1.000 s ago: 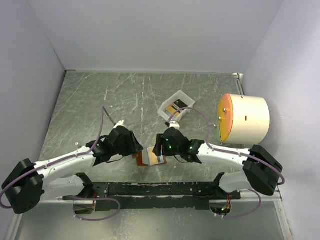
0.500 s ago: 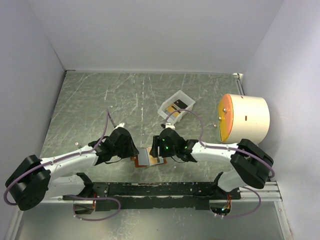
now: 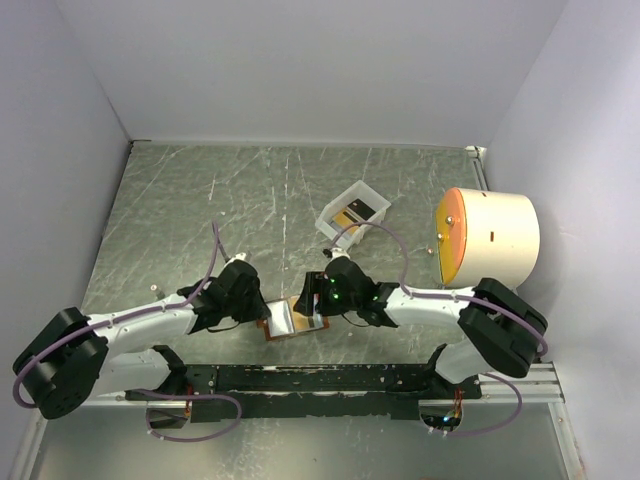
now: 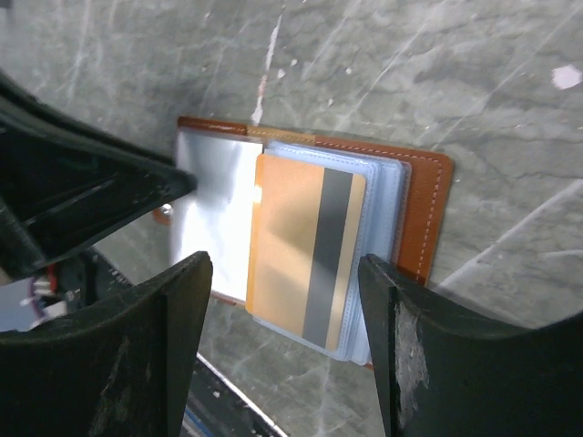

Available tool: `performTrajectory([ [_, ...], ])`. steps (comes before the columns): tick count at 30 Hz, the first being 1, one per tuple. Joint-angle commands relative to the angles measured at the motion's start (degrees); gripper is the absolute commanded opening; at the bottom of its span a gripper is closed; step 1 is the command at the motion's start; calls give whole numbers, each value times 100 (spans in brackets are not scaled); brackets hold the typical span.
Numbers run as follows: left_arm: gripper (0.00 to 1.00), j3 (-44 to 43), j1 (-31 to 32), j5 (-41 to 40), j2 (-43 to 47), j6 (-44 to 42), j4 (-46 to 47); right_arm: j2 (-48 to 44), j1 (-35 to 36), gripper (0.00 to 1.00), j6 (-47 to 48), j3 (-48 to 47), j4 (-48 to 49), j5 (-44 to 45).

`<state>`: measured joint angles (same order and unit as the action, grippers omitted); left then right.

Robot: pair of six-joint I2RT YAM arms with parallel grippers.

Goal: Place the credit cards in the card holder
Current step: Turn over the card slot in the card holder.

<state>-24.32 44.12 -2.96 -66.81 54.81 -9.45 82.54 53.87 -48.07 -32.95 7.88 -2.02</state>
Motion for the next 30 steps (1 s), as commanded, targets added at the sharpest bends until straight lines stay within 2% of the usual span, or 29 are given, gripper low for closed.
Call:
performTrajectory([
  [1, 25, 117, -26, 134, -54, -17, 253, -130, -265, 66, -486, 440, 1114, -986],
  [4, 25, 183, -27, 177, -86, 16, 364, -148, -359, 66, -725, 677, 1744, -1375],
  [9, 25, 173, -30, 175, -130, 21, 401, -148, -353, 66, -719, 605, 1885, -1552],
  [14, 25, 193, -28, 205, -166, 42, 488, -156, -305, 65, -808, 659, 2611, -1975],
  [20, 27, 187, -66, 423, -142, 93, 731, 405, -286, 65, -891, 620, 2997, -2240],
  [25, 31, 60, -164, 280, 284, 181, 220, 585, -284, 62, -860, 537, 3059, -2357],
  [30, 34, -149, -195, -249, 836, 308, -563, 537, -280, 54, -619, 425, 2383, -1976],
])
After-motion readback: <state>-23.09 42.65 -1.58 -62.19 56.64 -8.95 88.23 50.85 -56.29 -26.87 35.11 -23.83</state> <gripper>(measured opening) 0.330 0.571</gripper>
